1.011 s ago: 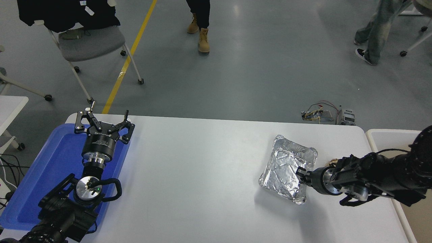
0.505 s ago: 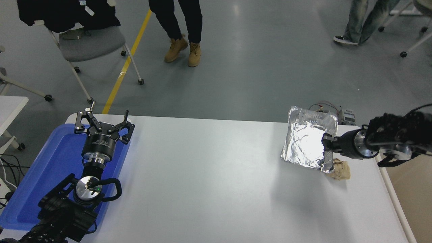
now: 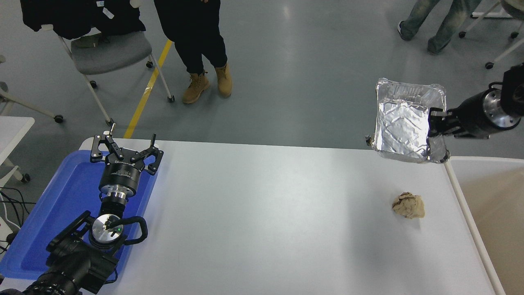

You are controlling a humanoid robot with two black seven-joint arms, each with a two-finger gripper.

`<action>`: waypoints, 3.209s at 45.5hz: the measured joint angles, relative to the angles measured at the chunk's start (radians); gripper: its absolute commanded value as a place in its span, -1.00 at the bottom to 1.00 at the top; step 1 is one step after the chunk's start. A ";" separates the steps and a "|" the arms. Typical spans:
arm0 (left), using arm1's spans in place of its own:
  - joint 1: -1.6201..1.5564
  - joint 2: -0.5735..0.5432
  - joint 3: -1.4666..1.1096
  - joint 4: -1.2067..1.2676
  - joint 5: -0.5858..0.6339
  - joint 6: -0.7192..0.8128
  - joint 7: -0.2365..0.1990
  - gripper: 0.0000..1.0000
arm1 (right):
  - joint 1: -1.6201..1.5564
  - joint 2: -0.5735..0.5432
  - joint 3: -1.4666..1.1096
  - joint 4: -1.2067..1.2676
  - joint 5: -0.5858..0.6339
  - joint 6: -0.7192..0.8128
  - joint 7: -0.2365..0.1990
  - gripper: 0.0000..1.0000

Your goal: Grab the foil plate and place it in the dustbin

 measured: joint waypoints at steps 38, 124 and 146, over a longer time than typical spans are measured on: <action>0.000 0.000 0.000 0.000 0.000 0.000 0.000 1.00 | 0.029 -0.071 -0.021 -0.117 -0.191 0.144 0.004 -1.00; 0.000 0.000 -0.001 0.000 0.000 0.000 0.000 1.00 | -1.304 -0.080 0.520 -0.969 -0.214 -0.309 -0.001 -1.00; 0.000 0.000 -0.001 0.000 0.000 0.000 0.000 1.00 | -1.332 -0.062 0.543 -0.981 -0.214 -0.351 -0.005 0.89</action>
